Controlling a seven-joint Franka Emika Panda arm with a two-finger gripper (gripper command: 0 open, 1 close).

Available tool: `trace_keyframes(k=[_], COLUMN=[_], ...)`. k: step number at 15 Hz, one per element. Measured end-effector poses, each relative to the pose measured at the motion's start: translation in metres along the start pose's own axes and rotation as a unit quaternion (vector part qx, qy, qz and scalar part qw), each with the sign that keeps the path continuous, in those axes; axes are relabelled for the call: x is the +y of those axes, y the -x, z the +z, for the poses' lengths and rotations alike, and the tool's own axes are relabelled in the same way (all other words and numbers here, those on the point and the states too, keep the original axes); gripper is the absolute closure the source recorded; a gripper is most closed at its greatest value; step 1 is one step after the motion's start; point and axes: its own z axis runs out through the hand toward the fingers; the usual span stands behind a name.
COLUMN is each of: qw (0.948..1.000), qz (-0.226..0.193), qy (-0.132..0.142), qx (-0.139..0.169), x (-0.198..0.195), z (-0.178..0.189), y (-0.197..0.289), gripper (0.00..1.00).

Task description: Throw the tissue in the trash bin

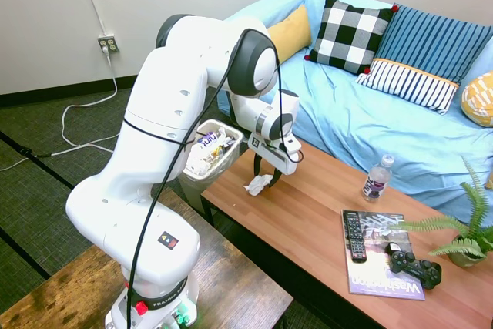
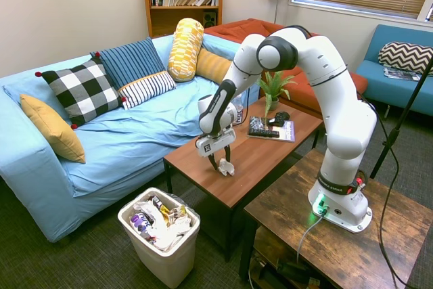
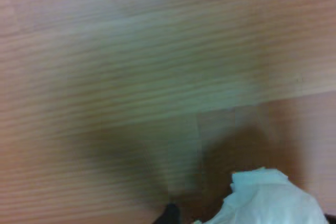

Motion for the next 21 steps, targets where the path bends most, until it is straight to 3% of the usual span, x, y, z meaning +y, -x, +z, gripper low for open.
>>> trace_keyframes(k=[10,14,18,21], qw=[0.9999,0.9992,0.9951,0.9901], qz=[0.0,-0.016,-0.08,-0.119], qy=[-0.013,-0.035,-0.05,-0.051], qx=[-0.009,0.002,0.029,0.054], x=[-0.005,-0.015,-0.072,-0.115], z=[-0.016,-0.058,-0.117,-0.137], y=[-0.005,0.0,0.073,0.143], gripper=[1.0,1.0,1.0,1.0])
